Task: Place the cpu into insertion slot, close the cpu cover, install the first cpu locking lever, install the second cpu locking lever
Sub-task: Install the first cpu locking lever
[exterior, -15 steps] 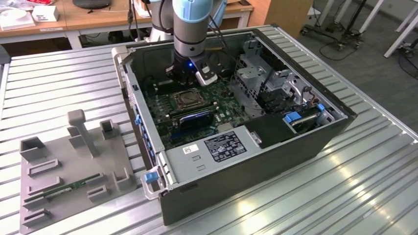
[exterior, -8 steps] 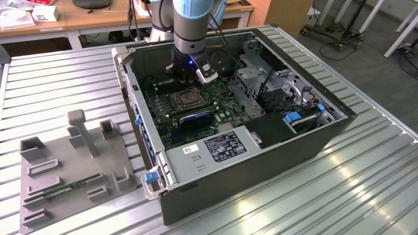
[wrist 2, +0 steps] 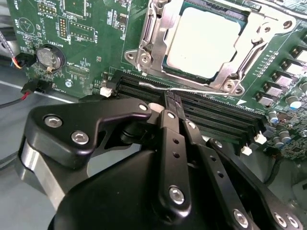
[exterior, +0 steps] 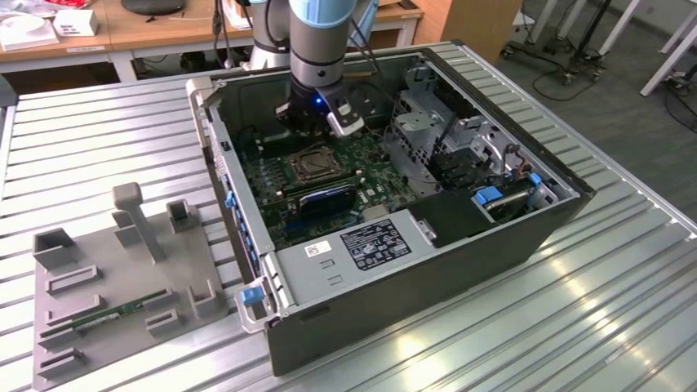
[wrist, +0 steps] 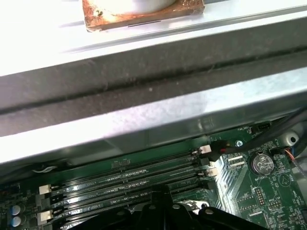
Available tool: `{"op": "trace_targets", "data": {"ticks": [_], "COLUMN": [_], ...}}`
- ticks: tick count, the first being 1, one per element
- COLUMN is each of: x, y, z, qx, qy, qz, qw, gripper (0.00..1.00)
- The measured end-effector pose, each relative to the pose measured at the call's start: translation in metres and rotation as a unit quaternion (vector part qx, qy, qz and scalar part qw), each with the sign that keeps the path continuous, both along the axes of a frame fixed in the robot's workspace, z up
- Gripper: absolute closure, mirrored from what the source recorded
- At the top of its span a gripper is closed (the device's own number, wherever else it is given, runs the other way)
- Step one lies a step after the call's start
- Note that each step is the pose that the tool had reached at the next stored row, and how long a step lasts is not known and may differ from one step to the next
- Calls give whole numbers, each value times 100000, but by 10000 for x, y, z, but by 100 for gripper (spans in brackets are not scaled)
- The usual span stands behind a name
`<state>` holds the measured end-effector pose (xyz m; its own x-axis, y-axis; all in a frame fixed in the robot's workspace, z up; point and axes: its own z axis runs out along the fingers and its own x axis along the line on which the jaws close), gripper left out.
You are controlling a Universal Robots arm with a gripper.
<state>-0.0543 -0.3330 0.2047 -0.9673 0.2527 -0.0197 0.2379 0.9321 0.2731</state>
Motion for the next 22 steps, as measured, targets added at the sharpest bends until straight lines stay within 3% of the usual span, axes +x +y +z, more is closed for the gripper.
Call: {"op": "trace_targets", "data": {"ticks": [5,9,15,16,22], "x": [-19,-92,-149,-158,-165], "y": [-14,-15,-15,-16,-15], "z": [5,6,30,112,197], "qx": [656,1203,1246,1300,1380], "qy": [-74,-192,-293,-422,-568], "qz": [-1,-7,-68,-129,-148], "qw": [99998,99993,99992,99991,99989], "gripper": [89,89,89,89,89]}}
